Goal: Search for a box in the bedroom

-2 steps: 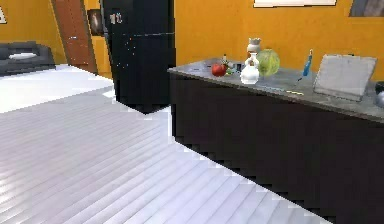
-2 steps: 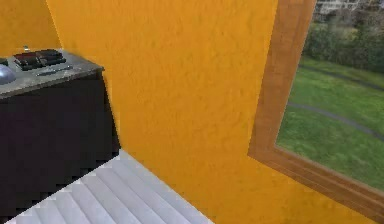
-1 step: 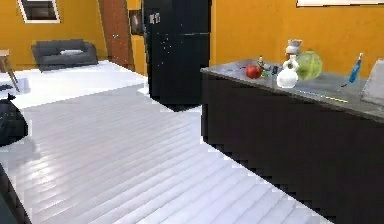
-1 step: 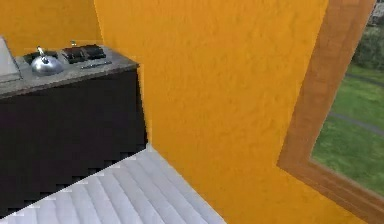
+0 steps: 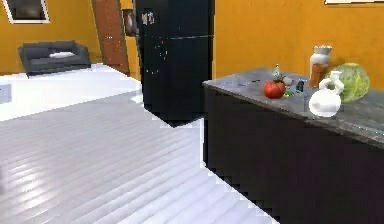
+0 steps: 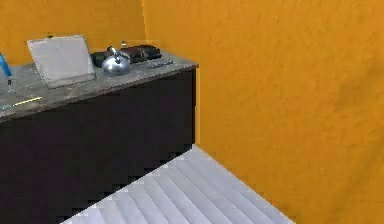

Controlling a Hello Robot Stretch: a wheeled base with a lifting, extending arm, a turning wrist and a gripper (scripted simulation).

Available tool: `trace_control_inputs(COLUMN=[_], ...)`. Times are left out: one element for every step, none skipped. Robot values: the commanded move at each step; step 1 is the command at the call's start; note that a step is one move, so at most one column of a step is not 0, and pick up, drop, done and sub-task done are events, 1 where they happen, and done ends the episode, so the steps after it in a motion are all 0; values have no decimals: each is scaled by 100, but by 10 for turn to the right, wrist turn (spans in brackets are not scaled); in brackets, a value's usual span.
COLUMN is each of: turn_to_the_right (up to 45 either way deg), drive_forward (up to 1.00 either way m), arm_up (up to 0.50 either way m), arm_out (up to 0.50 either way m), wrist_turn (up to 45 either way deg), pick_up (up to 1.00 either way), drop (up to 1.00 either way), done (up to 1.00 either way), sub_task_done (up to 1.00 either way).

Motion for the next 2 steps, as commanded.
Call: trace_control_inputs(turn_to_the_right=[-360,0], drive_forward=[0,15], arm_up=[0,0], arm_out=[0,0], wrist_turn=[0,0], pick_up=[0,0], drop=[0,0], done=[0,0], sub_task_done=[0,0])
